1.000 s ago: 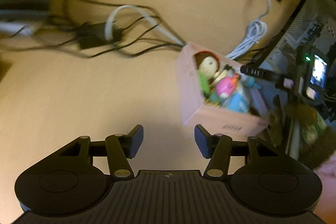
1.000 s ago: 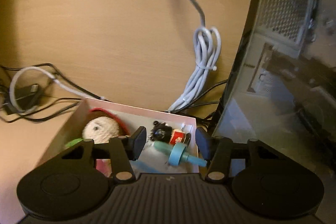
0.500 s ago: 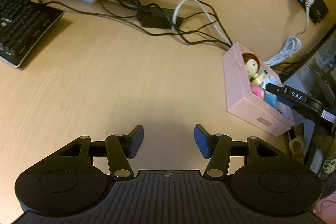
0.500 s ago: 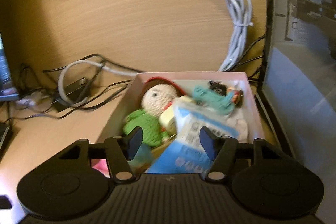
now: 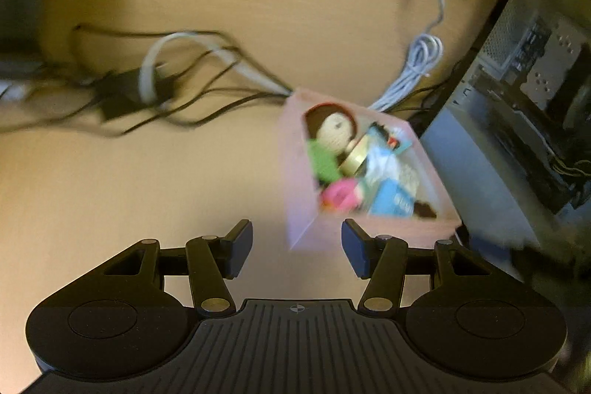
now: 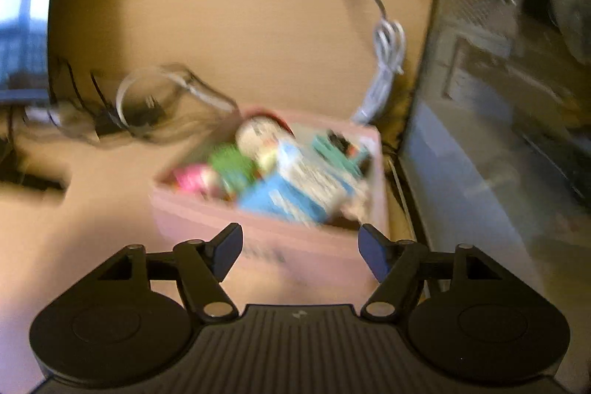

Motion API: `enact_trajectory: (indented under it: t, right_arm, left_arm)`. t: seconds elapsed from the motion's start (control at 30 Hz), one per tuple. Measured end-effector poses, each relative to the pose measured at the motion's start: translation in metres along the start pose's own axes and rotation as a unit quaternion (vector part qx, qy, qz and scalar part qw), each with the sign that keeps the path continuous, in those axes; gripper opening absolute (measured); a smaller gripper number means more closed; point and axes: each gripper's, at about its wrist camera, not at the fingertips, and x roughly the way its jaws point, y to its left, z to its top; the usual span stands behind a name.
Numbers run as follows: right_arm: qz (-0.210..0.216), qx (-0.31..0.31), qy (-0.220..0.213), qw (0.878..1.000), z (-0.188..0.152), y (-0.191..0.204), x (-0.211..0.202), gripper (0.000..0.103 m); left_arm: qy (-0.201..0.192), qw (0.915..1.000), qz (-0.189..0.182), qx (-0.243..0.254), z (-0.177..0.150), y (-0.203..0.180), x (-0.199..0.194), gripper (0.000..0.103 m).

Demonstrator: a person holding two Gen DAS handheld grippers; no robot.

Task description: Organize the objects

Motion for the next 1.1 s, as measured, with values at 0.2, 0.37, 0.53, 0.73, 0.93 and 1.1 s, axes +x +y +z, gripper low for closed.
enact_trajectory:
  t: [0.2,0.37,0.53,0.73,0.93,1.1]
  right_arm:
    - [-0.024,0.012,0.045,0.999,-0.025,-0.018,0.008,0.070]
    - [-0.032,0.025,0.062,0.997,-0.031,-0.023,0.025,0.069]
    - [-0.031,0.034,0.059,0.997,-0.023,-0.022,0.039,0.069]
    - [-0.008,0.021,0.055,0.998,-0.011,-0.010,0.053,0.069]
    - [0.002,0.004,0.045,0.999,0.007,0.009,0.069,0.069]
    - [0.007,-0.013,0.041,0.999,0.016,0.020,0.075,0.069]
  left_arm:
    - [0.029,0.9985,0.047,0.006,0.024,-0.022,0.076,0.060]
    - [0.023,0.9951,0.091,-0.029,0.026,-0.006,0.086,0.074]
    - [0.032,0.9938,0.106,-0.016,0.014,0.003,0.074,0.093]
    - [0.022,0.9920,0.116,-0.045,0.003,0.024,0.057,0.102]
    - [0.013,0.9910,0.124,-0.049,0.018,0.049,0.059,0.102]
    - [0.014,0.9926,0.111,-0.046,0.021,0.057,0.062,0.102]
